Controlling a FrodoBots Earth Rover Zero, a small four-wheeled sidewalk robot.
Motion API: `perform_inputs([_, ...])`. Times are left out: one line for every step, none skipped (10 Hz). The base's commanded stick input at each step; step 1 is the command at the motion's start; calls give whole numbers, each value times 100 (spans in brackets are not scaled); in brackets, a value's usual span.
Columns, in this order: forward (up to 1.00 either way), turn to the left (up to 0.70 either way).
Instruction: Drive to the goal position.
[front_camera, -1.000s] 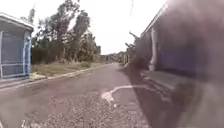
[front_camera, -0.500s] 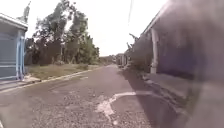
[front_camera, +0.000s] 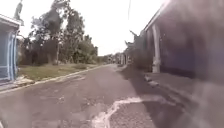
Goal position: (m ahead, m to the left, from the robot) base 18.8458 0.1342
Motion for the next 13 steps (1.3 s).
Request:
perform_inputs([85, 0])
perform_inputs([85, 0])
perform_inputs([85, 0])
perform_inputs([85, 0])
perform_inputs([85, 0])
perform_inputs([85, 0])
perform_inputs([85, 0])
perform_inputs([85, 0])
perform_inputs([85, 0])
perform_inputs([85, 0])
perform_inputs([85, 0])
perform_inputs([85, 0])
perform_inputs([85, 0])
